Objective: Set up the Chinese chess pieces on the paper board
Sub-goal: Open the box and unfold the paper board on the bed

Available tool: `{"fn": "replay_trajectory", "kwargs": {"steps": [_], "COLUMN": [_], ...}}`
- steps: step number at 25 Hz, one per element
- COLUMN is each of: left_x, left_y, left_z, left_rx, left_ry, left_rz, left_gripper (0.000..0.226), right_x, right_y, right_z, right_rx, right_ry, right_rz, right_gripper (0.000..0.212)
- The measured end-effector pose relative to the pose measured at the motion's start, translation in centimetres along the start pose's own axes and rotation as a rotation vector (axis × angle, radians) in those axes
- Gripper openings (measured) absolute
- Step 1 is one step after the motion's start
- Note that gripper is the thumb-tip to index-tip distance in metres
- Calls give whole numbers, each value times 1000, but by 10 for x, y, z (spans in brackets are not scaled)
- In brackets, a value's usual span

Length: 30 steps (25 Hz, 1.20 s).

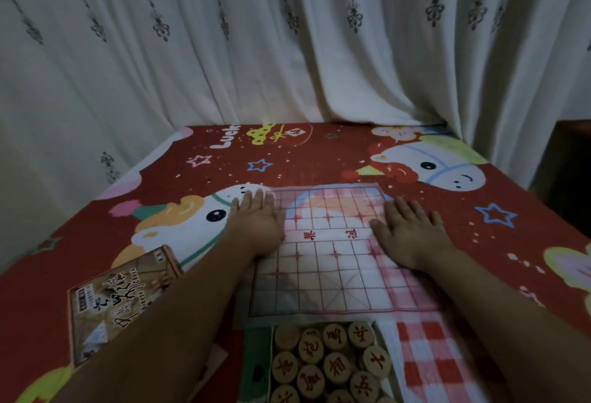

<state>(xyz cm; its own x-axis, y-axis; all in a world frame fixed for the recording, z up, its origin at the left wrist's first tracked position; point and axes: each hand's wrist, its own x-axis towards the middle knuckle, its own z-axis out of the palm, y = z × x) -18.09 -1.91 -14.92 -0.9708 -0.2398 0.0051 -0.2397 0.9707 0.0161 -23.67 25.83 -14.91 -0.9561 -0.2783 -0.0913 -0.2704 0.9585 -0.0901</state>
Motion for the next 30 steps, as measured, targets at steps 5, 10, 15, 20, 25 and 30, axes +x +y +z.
{"fn": "replay_trajectory", "kwargs": {"steps": [5,10,15,20,25,30], "left_x": [-44,-88,-85,-88,-91,-108], "left_y": [18,39,18,9,3,0], "left_z": [-19,-2,3,-1,-4,-5], "left_rx": [-107,-199,-66,-17,-17,-123], "left_ry": [182,-3,-84,-114,-113,48], "left_rz": [57,279,263,244,213,194], "left_gripper": [58,56,62,65,66,61], "right_x": [-34,-68,-74,-84,-98,-106], "right_y": [-7,-39,-30,-21,-12,-7], "right_z": [-7,2,10,9,11,16], "right_rx": [65,94,15,17,28,282], "right_ry": [160,65,-63,-50,-18,281], "right_rz": [-77,-375,-280,-208,-147,-197], "right_gripper": [69,69,77,80,76,56]}}
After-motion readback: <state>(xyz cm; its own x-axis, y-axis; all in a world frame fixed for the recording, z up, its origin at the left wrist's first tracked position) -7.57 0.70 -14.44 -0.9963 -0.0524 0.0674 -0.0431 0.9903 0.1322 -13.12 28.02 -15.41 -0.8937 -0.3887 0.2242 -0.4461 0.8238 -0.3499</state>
